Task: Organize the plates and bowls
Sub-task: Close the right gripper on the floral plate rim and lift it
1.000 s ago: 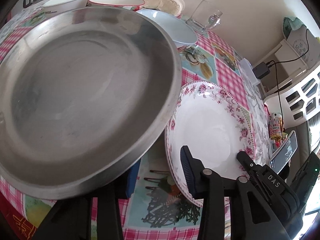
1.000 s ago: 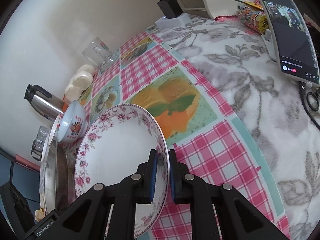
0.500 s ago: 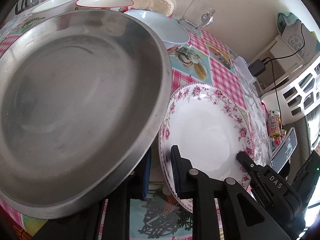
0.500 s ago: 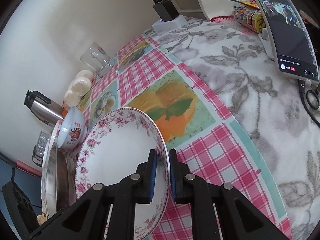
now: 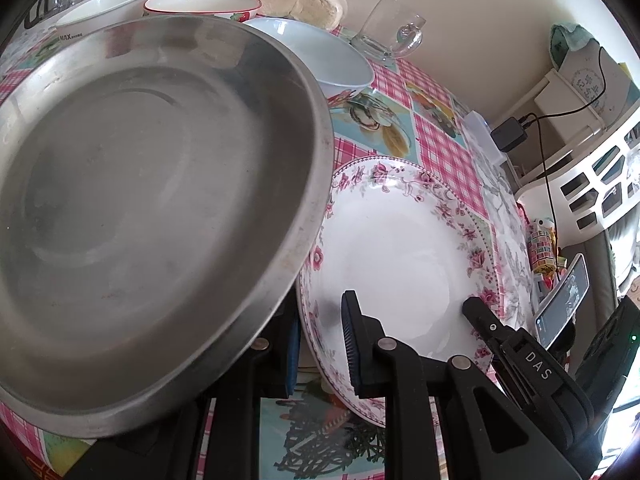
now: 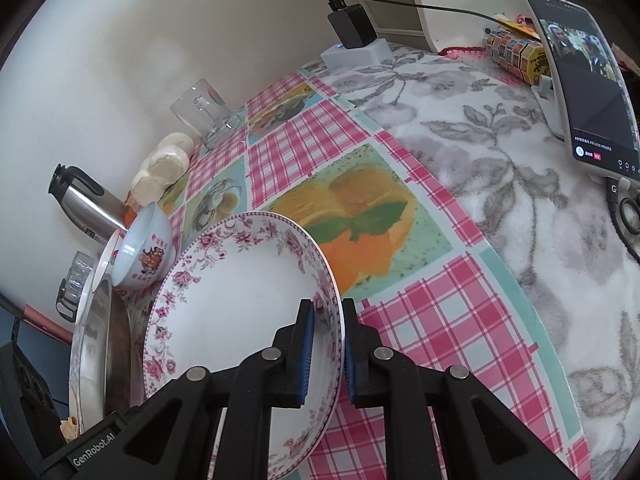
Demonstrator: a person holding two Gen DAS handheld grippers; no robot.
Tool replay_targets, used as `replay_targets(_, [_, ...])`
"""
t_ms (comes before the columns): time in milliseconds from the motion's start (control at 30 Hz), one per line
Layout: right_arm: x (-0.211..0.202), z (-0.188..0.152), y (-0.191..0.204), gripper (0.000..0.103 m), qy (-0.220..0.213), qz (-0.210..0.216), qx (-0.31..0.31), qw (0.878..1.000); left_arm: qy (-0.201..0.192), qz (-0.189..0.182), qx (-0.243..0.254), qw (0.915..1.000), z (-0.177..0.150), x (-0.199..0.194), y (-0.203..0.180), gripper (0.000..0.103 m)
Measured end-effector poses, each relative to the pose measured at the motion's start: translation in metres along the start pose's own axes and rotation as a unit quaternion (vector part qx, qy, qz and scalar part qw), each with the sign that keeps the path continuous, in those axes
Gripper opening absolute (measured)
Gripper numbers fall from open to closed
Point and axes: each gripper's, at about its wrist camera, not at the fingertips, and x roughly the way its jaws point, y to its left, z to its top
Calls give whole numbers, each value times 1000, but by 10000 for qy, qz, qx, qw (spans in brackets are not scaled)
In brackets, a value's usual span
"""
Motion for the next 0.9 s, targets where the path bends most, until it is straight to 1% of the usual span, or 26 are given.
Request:
replay_targets(100, [-2,0,-3,14,-23,50,22,10000,40,3,76,10000,0,1,-3,20])
replay_targets(233, [-7,0,-12,13,-115,-24,134,9998,215,-222,159,9994,-2,4,-9,20])
replay_targets(300, [-11,1,-19,14,-159,-44,225,9996,266,-244,315,9989,-5,5,-15,20])
replay_targets(400, [-14,1,-24,14,-201,-42,307,9993,296,-270,408,9984,-6,5,-20,20])
replay_targets(533, [-19,1,-26,14,-255,55,316,9992,256,-296,429,9983,-5,2,-21,20])
replay_targets(700, [-30,5,-24,14,-433,181,338,9983,122,-475,492,9976,0,-10,-26,22])
replay_targets(900, [-32,4,-31,14,-393,284,534,9974,172,-650,469,9966,3,-14,-27,23])
